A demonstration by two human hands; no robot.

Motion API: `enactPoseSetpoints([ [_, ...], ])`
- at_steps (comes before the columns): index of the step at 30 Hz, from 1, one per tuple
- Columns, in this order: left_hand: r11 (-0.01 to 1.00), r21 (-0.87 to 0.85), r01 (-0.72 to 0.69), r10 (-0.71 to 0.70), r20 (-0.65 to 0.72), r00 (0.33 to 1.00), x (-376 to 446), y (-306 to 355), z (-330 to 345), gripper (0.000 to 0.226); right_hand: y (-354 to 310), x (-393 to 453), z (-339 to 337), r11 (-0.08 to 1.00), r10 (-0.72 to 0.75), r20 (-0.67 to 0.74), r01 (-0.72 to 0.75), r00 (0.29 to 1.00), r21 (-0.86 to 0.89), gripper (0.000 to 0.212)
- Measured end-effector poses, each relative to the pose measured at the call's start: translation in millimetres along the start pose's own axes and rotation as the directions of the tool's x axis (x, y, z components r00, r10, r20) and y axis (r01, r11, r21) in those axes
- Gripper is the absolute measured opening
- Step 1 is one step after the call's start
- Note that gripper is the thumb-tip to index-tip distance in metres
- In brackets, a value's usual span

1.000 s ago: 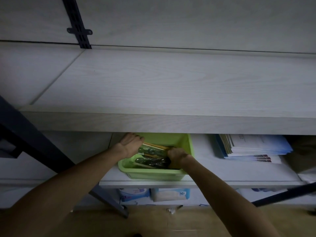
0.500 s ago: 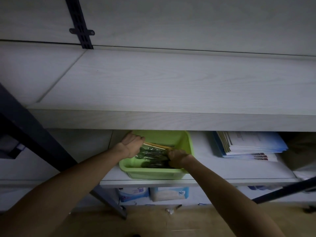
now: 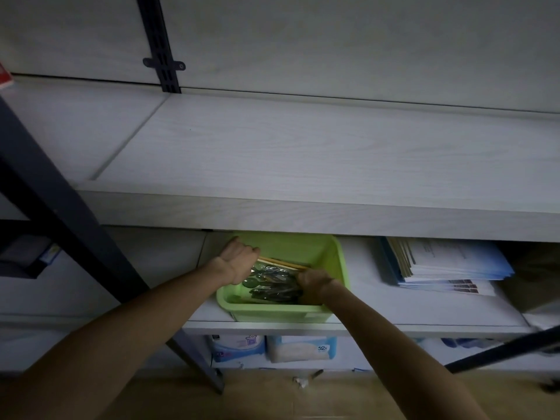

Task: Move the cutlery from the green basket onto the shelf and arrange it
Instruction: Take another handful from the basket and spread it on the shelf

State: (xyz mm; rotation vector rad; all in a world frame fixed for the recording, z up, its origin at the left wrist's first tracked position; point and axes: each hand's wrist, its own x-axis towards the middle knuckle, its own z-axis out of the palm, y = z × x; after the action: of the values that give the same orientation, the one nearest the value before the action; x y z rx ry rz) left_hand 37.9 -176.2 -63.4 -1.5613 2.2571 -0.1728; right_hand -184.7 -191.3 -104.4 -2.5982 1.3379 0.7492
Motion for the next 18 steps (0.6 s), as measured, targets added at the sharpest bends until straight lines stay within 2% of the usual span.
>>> enactPoseSetpoints([
  [4,1.0,0.007,0.001,-0.001,0.005,1.0,-0.3,0.6,-2.7,0.032,-5.9,-0.1,-2.5,1.0,0.014,0.03,-0.014,0.999,-0.012,0.042],
  [7,1.0,-0.004,0.011,-0.011,0.009,1.0,0.0,2.2,-3.2,0.032,-8.7,-2.3,-3.6,0.997,0.046,0.024,-0.048,0.999,0.059,0.036],
  [9,1.0,-0.01,0.015,-0.015,0.018,1.0,0.3,3.1,-1.7,0.031,-8.2,-5.3,-7.1,0.993,0.048,0.001,-0.048,0.999,0.106,0.035],
  [12,1.0,0.001,0.014,-0.014,0.037,0.999,1.7,2.9,0.9,0.032,-3.5,-5.9,-7.2,0.996,0.022,-0.012,-0.021,1.0,0.089,0.036],
  [18,1.0,-0.014,0.017,-0.016,0.037,0.999,3.6,1.5,-1.0,0.033,3.5,-7.6,-5.9,0.995,0.039,0.04,-0.043,0.998,0.094,0.042],
])
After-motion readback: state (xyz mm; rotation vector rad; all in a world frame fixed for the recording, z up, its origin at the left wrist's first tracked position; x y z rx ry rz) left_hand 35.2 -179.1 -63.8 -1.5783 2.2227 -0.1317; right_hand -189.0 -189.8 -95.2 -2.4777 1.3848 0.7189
